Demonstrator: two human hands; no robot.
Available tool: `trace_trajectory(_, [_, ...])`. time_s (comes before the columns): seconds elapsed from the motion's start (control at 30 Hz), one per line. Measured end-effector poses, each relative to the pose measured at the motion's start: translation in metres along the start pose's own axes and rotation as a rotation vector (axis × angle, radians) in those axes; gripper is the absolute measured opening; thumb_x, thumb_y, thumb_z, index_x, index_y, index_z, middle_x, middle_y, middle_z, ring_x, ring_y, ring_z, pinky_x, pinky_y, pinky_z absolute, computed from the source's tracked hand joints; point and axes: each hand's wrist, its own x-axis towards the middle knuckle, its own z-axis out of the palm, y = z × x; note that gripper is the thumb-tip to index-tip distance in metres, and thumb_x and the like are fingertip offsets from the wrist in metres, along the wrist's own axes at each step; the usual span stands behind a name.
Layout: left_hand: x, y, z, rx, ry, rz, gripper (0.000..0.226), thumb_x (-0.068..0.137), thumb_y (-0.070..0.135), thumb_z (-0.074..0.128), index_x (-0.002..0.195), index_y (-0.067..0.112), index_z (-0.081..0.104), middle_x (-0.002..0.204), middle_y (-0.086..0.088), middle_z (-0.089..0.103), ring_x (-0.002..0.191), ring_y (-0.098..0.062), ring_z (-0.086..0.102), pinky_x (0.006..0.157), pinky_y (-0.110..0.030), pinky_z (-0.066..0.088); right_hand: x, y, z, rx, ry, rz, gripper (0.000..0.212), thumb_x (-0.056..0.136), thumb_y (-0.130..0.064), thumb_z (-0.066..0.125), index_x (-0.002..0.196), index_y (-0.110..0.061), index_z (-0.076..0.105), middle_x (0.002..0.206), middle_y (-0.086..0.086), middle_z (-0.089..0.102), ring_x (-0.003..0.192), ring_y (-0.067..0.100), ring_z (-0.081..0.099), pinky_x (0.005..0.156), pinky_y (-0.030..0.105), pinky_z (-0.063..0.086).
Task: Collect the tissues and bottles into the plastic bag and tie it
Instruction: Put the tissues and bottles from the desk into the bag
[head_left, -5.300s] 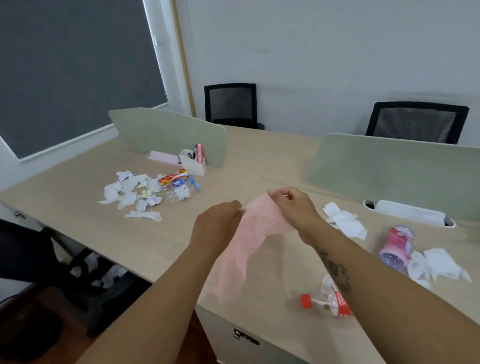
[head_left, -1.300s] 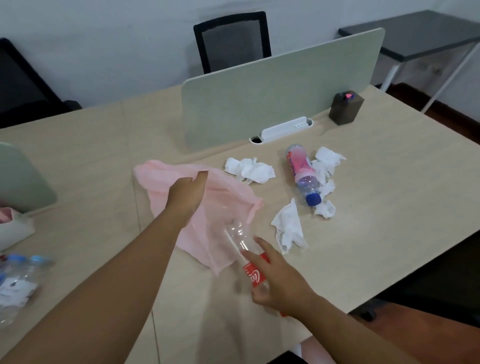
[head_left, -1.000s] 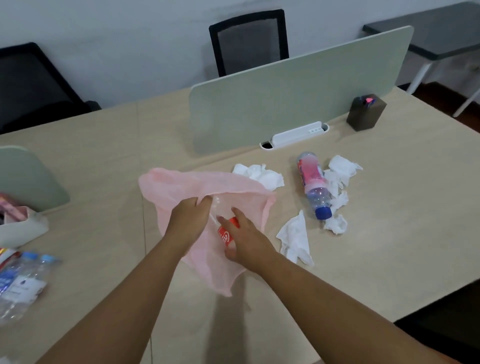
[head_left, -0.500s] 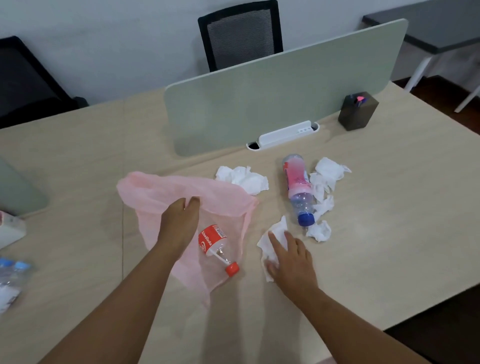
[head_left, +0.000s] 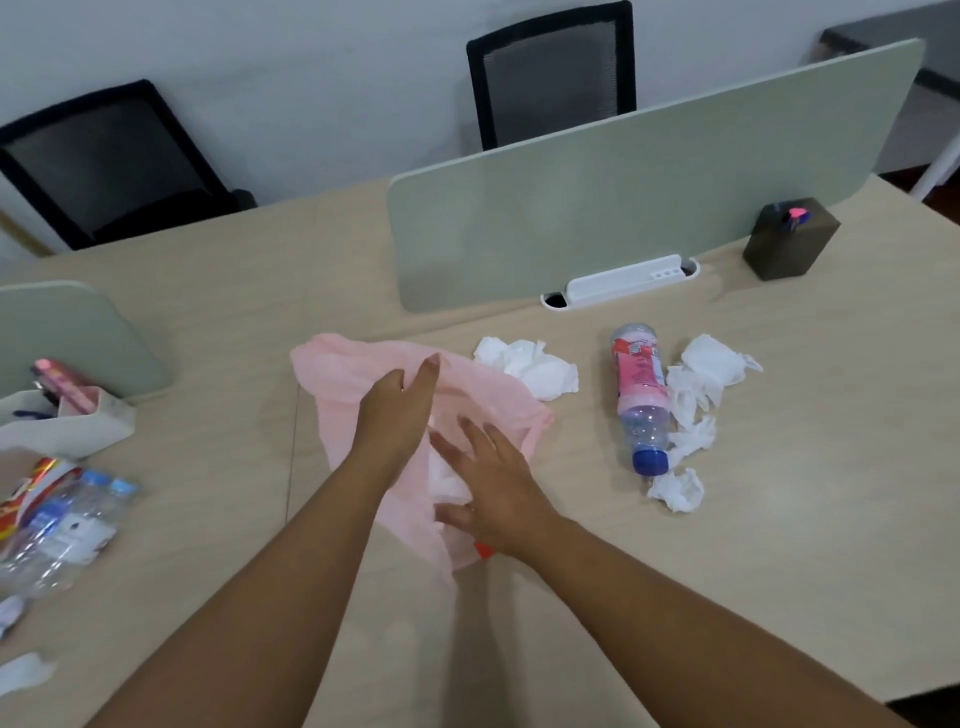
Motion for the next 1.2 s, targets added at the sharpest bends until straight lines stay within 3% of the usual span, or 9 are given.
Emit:
trace_trajectory(0.07, [0.001, 0.002, 0.003, 0.005, 0.008, -0.001, 0.059, 0.091, 0.066, 0.042, 0.102, 0.013, 0.064, 0.096, 0.000, 0.066, 0.087, -0.019, 0.061, 0.069, -0.033, 0.044, -0.011, 0.016, -0.003, 0.021, 0.050, 0.050, 0.077, 0.083, -0.067, 0.049, 0.151, -0.040, 0.025, 0.160, 0.004, 0.026, 0.146, 0.028, 0.020, 0.117, 0.045, 0.019])
trace_trajectory(0.17, [0.002, 0.002, 0.013, -0.009, 0.016, 0.011, 0.067, 0.089, 0.066, 0.046, 0.091, 0.000, 0.058, 0.086, -0.009, 0.064, 0.077, -0.026, 0.058, 0.066, -0.035, 0.043, -0.044, 0.061, -0.007, -0.046, 0.335, 0.111, 0.056, 0.080, -0.057, 0.048, 0.122, -0.023, 0.062, 0.117, 0.004, 0.061, 0.106, 0.030, 0.057, 0.087, 0.042, 0.047])
trace_trajectory(0.3, [0.001, 0.002, 0.034, 0.030, -0.032, 0.023, 0.066, 0.090, 0.064, 0.045, 0.085, -0.001, 0.052, 0.079, -0.006, 0.055, 0.071, -0.024, 0.049, 0.064, -0.036, 0.039, -0.084, 0.132, -0.014, -0.127, 0.653, 0.502, 0.039, 0.081, -0.039, 0.055, 0.105, -0.008, 0.062, 0.100, 0.012, 0.059, 0.090, 0.036, 0.057, 0.076, 0.044, 0.046])
trace_trajectory(0.43, [0.000, -0.002, 0.050, 0.080, -0.067, 0.063, 0.059, 0.092, 0.061, 0.044, 0.085, 0.004, 0.057, 0.086, -0.010, 0.062, 0.082, -0.030, 0.057, 0.070, -0.039, 0.045, -0.106, 0.170, 0.002, -0.101, 0.483, 0.733, 0.076, 0.070, -0.051, 0.078, 0.131, -0.010, 0.056, 0.131, 0.017, 0.054, 0.119, 0.039, 0.050, 0.097, 0.049, 0.043])
trace_trajectory(0.6, [0.001, -0.002, 0.056, 0.117, -0.089, 0.047, 0.038, 0.097, 0.053, 0.044, 0.072, 0.024, 0.043, 0.077, 0.009, 0.047, 0.074, -0.016, 0.045, 0.073, -0.035, 0.037, -0.127, 0.179, 0.009, -0.076, 0.495, 0.581, 0.018, 0.086, -0.020, 0.043, 0.084, -0.011, 0.058, 0.081, 0.009, 0.056, 0.074, 0.036, 0.057, 0.062, 0.040, 0.045])
trace_trajectory(0.73, [0.004, 0.009, 0.054, 0.148, -0.094, 0.044, 0.039, 0.099, 0.048, 0.044, 0.068, 0.031, 0.028, 0.073, 0.015, 0.032, 0.089, -0.019, 0.036, 0.080, -0.031, 0.030, -0.121, 0.145, 0.016, 0.185, 0.455, 0.377, 0.028, 0.093, -0.022, 0.036, 0.093, -0.010, 0.062, 0.093, 0.006, 0.061, 0.091, 0.019, 0.052, 0.080, 0.031, 0.043])
trace_trajectory(0.97, [0.016, 0.009, 0.035, 0.107, -0.046, 0.046, 0.057, 0.089, 0.059, 0.044, 0.101, 0.007, 0.064, 0.099, -0.009, 0.067, 0.093, -0.030, 0.061, 0.086, -0.044, 0.050, -0.020, 0.037, -0.008, 0.221, 0.367, -0.002, 0.019, 0.092, -0.010, 0.056, 0.110, -0.005, 0.063, 0.106, 0.012, 0.061, 0.098, 0.025, 0.058, 0.087, 0.026, 0.043])
trace_trajectory(1.1, [0.019, 0.012, 0.028, 0.102, -0.037, 0.039, 0.053, 0.088, 0.061, 0.044, 0.096, 0.013, 0.065, 0.095, -0.005, 0.068, 0.089, -0.026, 0.063, 0.085, -0.044, 0.051, -0.004, 0.029, -0.017, 0.141, -0.028, 0.075, 0.096, 0.077, -0.063, 0.065, 0.152, -0.044, 0.009, 0.163, 0.002, 0.008, 0.149, 0.024, 0.005, 0.119, 0.046, 0.011])
trace_trajectory(1.2, [0.021, 0.012, 0.031, 0.088, -0.044, 0.036, 0.060, 0.086, 0.063, 0.044, 0.093, 0.006, 0.061, 0.093, -0.010, 0.067, 0.085, -0.029, 0.062, 0.082, -0.043, 0.050, -0.023, 0.052, -0.017, 0.058, 0.050, 0.101, 0.101, 0.070, -0.081, 0.053, 0.151, -0.048, 0.001, 0.164, -0.003, 0.004, 0.149, 0.024, 0.006, 0.117, 0.047, 0.014])
